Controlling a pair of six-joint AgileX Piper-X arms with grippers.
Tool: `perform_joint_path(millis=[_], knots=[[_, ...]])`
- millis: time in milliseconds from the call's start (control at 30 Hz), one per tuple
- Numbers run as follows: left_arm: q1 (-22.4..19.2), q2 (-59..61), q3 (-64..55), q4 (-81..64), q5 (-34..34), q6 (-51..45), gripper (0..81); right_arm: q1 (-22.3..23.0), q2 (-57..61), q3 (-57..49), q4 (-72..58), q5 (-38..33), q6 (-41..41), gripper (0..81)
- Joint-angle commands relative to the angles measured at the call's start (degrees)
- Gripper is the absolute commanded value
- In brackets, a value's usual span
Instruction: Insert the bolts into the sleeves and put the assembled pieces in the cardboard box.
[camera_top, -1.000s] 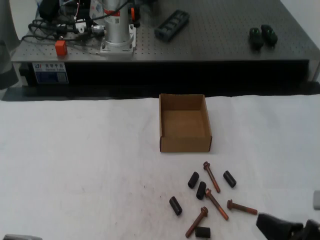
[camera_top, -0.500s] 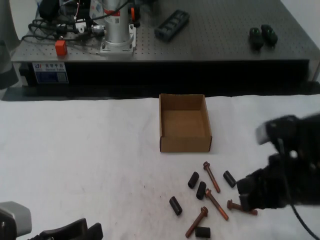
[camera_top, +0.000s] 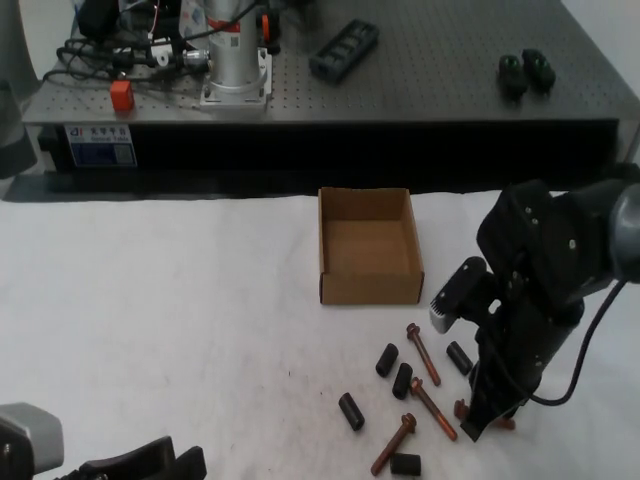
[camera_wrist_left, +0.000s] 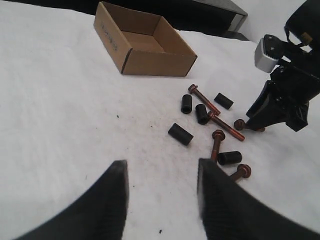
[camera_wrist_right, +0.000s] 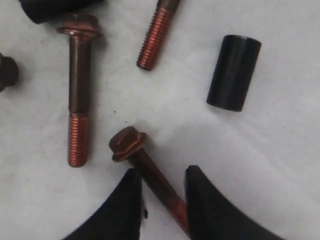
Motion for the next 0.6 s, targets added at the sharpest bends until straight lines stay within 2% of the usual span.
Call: perform_joint_path(millis=[0,133,300,367,467,500,567], knots=[[0.02,-0.4,-0.29,-0.67,-0.58,0.5,32.7,0.07,1.8,-0.64,-0.95,-0.09,-1.57,22.3],[0.02,-0.4,0.01,-0.08,-0.58,0.5,32.7,0.57,3.16,-0.64,-1.54,-1.81,-2.69,22.3],[0.02,-0.4,0.01,0.1,-0.58,0.5,32.7,2.3,4.98,-0.64,-1.96,-0.58,-2.69,21.9],[0.02,-0.4,0.01,0.08,-0.48,0.5,32.7,2.77,5.67,-0.64,-1.99,2.34,-2.69,17.6],[0.02,-0.4,-0.32,0.08,0.52,0.5,32.7,3.09,5.9,-0.64,-1.99,5.72,-2.57,2.2],[0.02,-0.24,-0.55,0.08,0.93,0.5,32.7,3.09,5.56,-0.64,-1.99,5.81,-2.18,5.1],[0.02,0.83,-1.41,0.08,0.95,0.5,32.7,3.09,4.74,-0.64,-2.21,5.64,0.28,5.5]])
